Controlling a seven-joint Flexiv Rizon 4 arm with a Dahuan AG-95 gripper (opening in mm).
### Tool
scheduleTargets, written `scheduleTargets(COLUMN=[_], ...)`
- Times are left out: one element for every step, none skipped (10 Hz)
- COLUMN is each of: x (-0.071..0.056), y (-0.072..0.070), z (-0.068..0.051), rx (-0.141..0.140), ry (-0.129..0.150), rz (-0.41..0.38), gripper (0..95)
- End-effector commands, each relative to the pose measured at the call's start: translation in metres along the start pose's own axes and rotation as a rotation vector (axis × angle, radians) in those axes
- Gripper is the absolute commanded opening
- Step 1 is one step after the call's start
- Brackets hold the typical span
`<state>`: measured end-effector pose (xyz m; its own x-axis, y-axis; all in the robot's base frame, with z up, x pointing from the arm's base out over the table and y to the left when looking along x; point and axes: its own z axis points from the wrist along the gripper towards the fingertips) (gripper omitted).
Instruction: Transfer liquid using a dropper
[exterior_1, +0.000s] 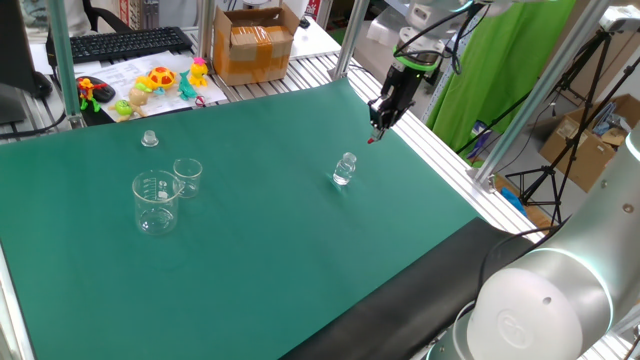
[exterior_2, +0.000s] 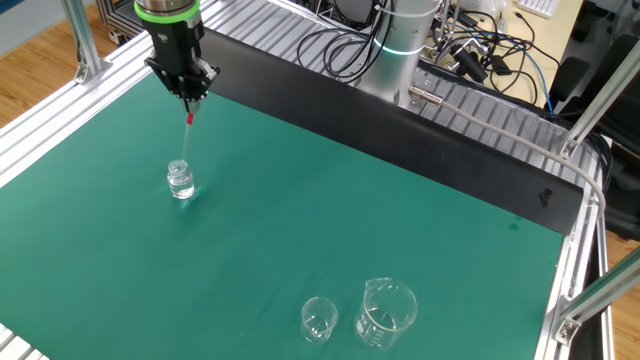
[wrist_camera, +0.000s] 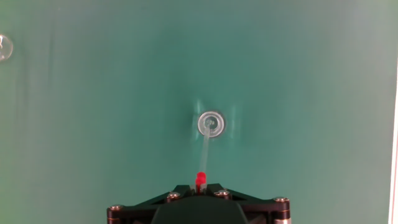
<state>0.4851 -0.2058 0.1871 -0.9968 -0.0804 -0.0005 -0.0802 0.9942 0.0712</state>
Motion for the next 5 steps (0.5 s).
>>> scheduleTargets(x=[0.0004,0.0004,0.0003,0.0000,-0.0004], y=[0.0000,0.0000,-0.0001,-0.0002,-0.0005], z=[0.0001,0.0000,-0.0001,-0.0005,-0.0010], rx=[0.001,0.001,0.001,0.001,0.001], ry=[-0.004,-0.005,-0.005,-0.006,-0.008], rz=[0.001,0.002,0.002,0.003,0.003], gripper=[95.0,95.0,95.0,95.0,95.0])
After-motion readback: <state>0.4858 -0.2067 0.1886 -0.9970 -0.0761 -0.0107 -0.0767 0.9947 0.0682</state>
